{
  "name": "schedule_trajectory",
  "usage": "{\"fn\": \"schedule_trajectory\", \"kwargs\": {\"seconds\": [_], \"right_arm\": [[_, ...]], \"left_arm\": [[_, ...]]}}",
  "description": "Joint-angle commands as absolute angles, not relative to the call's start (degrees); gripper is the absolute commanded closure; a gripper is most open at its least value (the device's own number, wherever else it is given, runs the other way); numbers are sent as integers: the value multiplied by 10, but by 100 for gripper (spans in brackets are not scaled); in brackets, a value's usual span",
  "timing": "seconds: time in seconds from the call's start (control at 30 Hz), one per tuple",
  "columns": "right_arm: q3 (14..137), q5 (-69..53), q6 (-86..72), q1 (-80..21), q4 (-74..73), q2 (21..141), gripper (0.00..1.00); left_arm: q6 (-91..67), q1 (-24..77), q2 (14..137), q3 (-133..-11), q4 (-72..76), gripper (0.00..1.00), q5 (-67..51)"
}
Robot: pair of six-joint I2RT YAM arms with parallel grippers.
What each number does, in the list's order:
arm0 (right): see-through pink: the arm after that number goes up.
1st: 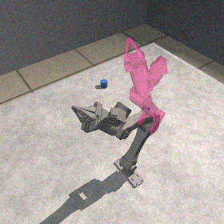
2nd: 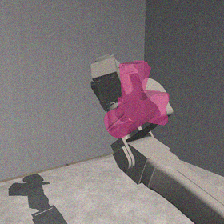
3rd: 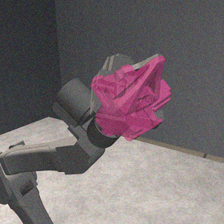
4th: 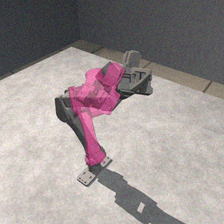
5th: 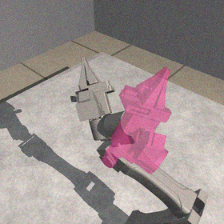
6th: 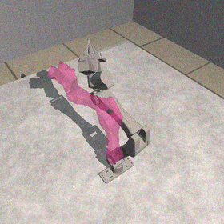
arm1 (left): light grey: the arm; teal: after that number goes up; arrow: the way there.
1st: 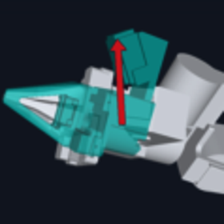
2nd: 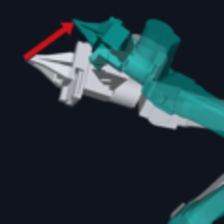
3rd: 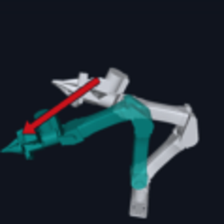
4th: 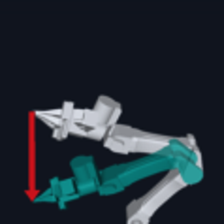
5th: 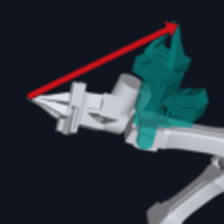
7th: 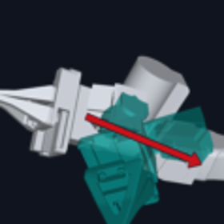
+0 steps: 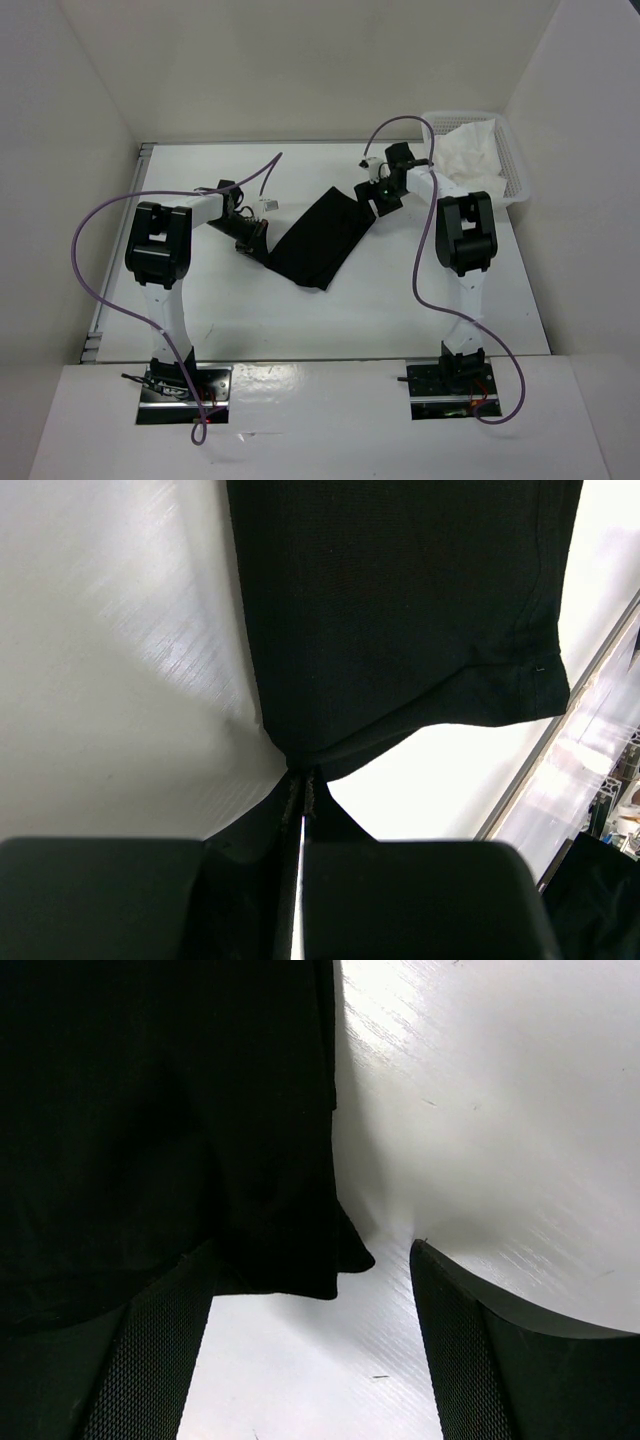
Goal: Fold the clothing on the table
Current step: Fold the skirt
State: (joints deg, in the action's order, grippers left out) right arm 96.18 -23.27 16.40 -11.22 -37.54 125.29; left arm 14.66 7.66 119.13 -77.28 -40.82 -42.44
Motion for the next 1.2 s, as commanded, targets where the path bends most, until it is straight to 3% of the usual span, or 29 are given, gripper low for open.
{"fn": "schedule_trajectory", "kwargs": {"seconds": [0.0,0.3,0.5,0.7,0.83,0.9,1.17], "right_arm": [[940,-246,168,-118,-384,1254,19],[952,-279,168,-118,-384,1279,23],[970,-308,173,-118,-395,1305,36],[970,-308,173,-118,-400,1317,62],[965,-295,178,-118,-400,1317,91],[965,-283,178,-118,-400,1311,100],[943,-193,178,-107,-389,1226,100]], "left_arm": [[171,82,1205,-764,-393,100,-369],[171,82,1200,-758,-398,100,-374],[171,82,1200,-758,-398,100,-374],[171,82,1200,-758,-398,100,-374],[171,82,1200,-758,-403,100,-368],[177,82,1200,-758,-403,100,-368],[177,82,1212,-776,-415,100,-363]]}}
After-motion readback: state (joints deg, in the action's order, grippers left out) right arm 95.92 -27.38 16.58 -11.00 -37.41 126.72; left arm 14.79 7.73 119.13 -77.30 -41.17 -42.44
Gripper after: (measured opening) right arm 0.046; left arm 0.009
